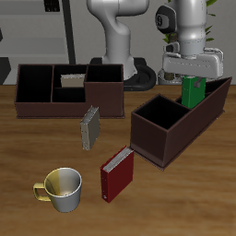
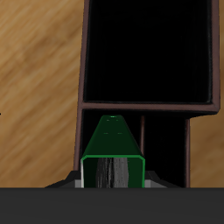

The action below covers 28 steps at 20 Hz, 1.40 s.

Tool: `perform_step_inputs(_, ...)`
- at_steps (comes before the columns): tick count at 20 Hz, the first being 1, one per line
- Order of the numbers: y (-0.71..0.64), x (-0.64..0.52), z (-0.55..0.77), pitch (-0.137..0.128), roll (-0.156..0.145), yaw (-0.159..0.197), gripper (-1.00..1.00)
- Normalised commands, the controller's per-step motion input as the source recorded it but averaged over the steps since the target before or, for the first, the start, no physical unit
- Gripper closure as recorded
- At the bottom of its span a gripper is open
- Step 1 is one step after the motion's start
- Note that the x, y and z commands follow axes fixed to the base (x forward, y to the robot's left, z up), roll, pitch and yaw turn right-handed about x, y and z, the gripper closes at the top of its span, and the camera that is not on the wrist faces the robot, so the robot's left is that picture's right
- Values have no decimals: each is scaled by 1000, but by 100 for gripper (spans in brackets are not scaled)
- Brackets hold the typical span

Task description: Place the right yellow book into the back desk caddy's back compartment and place the green book into the left desk caddy's back compartment and place the left yellow book into the left desk caddy's left compartment

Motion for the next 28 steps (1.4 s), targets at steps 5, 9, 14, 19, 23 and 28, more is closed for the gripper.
perform_step_inputs(5,174,124,-386,89,38,21,100)
perform_step_inputs(9,225,-51,-274,32,96,152,100)
perform_step_inputs(14,86,72,-22,8,46,8,-100)
perform_step_inputs(19,-131,-31,212,-49,-6,44,-100)
perform_step_inputs(23,-178,18,172,-31,-29,0,-100)
perform_step_inputs(28,-359,49,199,-45,-14,20,-100)
